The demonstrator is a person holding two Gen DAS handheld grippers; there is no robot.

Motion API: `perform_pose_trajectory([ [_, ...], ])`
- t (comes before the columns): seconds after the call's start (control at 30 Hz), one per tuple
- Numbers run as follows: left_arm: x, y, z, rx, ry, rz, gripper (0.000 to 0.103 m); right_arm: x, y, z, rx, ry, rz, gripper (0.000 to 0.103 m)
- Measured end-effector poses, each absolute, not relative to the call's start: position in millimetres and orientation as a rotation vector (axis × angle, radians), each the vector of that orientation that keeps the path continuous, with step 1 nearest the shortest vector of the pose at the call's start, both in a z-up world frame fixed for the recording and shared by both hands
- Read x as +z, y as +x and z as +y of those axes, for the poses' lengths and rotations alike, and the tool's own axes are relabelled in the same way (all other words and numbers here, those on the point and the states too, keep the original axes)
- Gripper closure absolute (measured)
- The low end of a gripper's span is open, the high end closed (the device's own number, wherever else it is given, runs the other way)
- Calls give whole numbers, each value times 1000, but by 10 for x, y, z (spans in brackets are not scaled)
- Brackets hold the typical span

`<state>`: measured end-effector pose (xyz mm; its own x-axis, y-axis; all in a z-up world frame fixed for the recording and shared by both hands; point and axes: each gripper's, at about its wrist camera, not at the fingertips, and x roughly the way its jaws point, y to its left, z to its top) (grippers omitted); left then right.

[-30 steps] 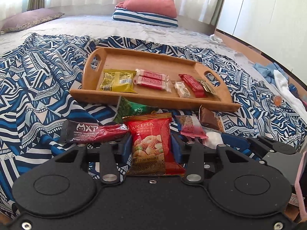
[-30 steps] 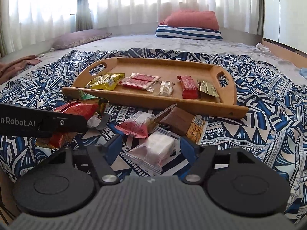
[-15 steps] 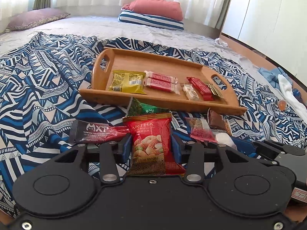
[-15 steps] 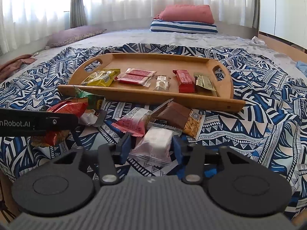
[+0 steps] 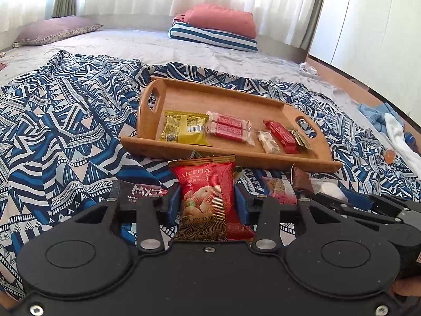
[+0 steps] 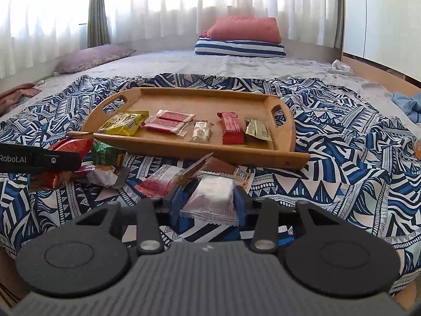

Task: Organize snacks
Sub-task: 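Carry both bags onto the wooden tray and open both tools to release them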

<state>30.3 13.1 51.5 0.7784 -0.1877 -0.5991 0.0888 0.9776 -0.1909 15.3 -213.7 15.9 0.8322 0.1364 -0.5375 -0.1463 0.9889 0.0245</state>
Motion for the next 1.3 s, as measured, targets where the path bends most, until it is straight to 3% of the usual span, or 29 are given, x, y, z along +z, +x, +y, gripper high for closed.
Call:
perform_pose_trajectory([
  [0.83,1010,1342,260,-151,-144,607,63,626,1091,-2423,125,15,519,56],
  [1.3,777,2283,240,-121,-145,721,63,484,2072,-2600,125,56,619,56],
])
